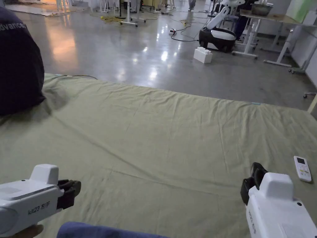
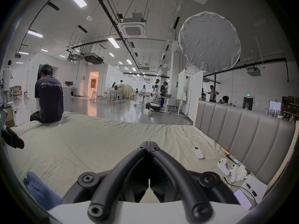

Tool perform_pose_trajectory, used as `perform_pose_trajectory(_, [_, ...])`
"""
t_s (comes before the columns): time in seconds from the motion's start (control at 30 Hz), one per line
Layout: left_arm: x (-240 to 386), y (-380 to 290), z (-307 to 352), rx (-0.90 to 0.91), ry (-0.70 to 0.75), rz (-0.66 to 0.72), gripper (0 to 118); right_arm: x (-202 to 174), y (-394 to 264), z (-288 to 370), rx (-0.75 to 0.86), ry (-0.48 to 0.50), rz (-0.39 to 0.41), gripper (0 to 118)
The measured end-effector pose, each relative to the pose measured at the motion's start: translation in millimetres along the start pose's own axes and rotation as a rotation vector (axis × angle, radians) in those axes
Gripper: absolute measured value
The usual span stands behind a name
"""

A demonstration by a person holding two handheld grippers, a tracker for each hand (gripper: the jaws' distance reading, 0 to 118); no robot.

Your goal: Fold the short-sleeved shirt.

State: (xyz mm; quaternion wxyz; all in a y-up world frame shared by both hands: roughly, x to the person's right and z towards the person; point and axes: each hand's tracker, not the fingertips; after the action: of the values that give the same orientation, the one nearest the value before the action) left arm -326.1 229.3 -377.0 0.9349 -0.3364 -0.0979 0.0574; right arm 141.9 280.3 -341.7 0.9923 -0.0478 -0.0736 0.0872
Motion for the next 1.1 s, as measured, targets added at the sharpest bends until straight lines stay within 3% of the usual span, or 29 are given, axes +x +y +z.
perform_pose_trajectory(0.07, [-20.3, -13.6, -2.1, -0.073, -0.05, 0.043, 1, -0.4, -3.6, -1.3, -0.021, 0.012, -0.008, 0])
perform_pose_trajectory(0.13, [-41.4, -25.9, -8.0, -0.139, -0.073, 0.093, 12, -1.7, -7.4, -2.0, -0.045, 0.016, -0.01, 0])
perform_pose_trajectory(0.17, [-51.7, -32.1, -12.0, -0.184, -0.106, 0.121, 24, -2.6, -8.8, -1.9, -0.049, 0.016, -0.004, 0])
perform_pose_trajectory(0.23, [-70.9, -44.4, -20.4, -0.241, -0.155, 0.153, 71, -4.4, -12.4, -1.5, -0.062, 0.019, -0.002, 0])
perform_pose_trajectory(0.3, [-87.1, -55.8, -28.1, -0.268, -0.171, 0.207, 94, -5.4, -15.5, -2.2, -0.079, 0.024, 0.006, 0])
perform_pose_trajectory(0.6, [-142.2, -96.2, -76.5, -0.335, -0.43, 0.55, 94, -11.3, -26.5, -0.5, -0.134, 0.031, 0.025, 0])
perform_pose_trajectory(0.8, [-137.1, -107.6, -97.3, -0.29, -0.611, 0.724, 92, -14.9, -29.4, 0.8, -0.151, 0.029, 0.029, 0])
perform_pose_trajectory(0.87, [-109.6, -103.5, -92.4, -0.295, -0.632, 0.716, 90, -17.2, -30.6, 0.1, -0.158, 0.03, 0.026, 0])
perform_pose_trajectory(0.97, [-92.8, -103.8, -97.5, -0.307, -0.634, 0.605, 78, -21.5, -30.1, 0.1, -0.169, 0.038, 0.023, 0])
perform_pose_trajectory(1.07, [-86.8, -101.9, -100.4, -0.354, -0.555, 0.545, 27, -24.5, -29.0, -0.1, -0.17, 0.051, 0.038, 0])
perform_pose_trajectory(1.1, [-88.2, -101.9, -101.2, -0.372, -0.511, 0.539, 22, -25.0, -28.6, -0.3, -0.168, 0.053, 0.042, 0])
